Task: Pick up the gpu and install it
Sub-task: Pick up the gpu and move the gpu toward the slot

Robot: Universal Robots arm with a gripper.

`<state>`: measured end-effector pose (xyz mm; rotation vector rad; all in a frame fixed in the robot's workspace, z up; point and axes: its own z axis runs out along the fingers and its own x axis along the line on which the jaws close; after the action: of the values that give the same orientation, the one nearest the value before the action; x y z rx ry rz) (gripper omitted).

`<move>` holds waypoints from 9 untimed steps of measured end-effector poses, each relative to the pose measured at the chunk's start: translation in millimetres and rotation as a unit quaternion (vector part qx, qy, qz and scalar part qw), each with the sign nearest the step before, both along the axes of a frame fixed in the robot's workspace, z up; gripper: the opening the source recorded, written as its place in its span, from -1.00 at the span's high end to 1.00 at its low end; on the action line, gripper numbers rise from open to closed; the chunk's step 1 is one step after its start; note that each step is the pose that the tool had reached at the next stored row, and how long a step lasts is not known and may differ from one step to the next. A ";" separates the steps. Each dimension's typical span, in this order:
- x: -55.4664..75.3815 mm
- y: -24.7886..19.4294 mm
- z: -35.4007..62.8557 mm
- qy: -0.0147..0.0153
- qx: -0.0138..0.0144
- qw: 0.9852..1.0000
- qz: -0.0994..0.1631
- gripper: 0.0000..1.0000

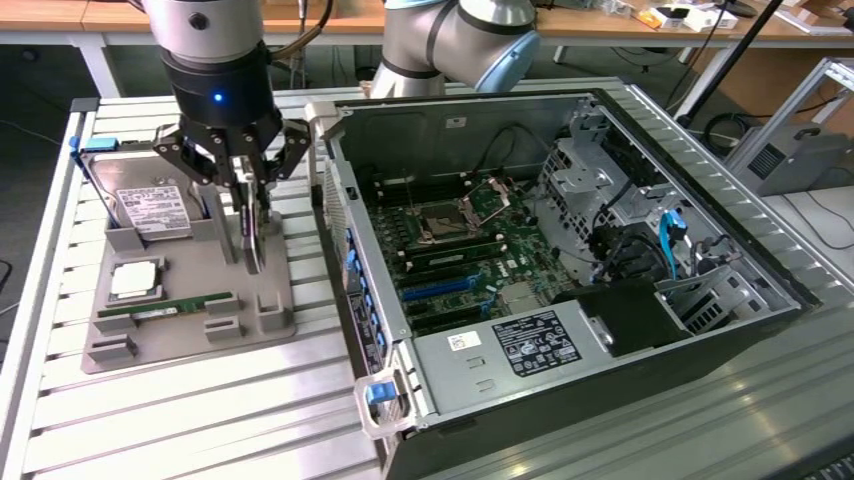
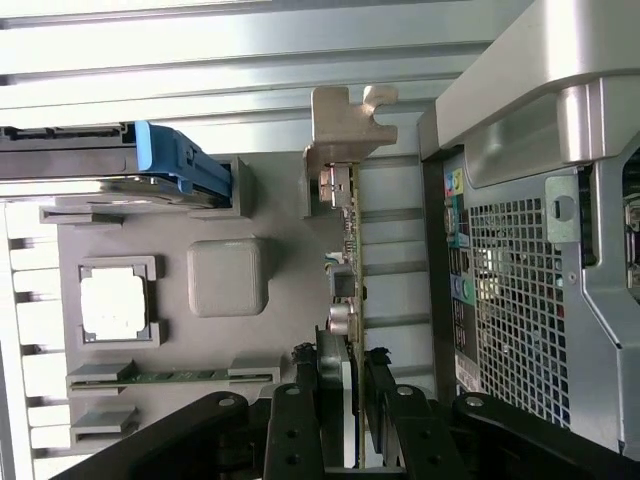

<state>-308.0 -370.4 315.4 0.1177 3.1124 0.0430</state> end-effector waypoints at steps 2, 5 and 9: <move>0.0 0.0 0.9 0.000 0.000 1.000 0.000 0.40; 0.0 0.0 2.3 0.000 0.000 1.000 0.000 0.40; 0.0 0.0 6.5 0.000 0.000 1.000 0.000 0.40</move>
<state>-308.0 -370.4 321.9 0.1176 3.1123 0.0430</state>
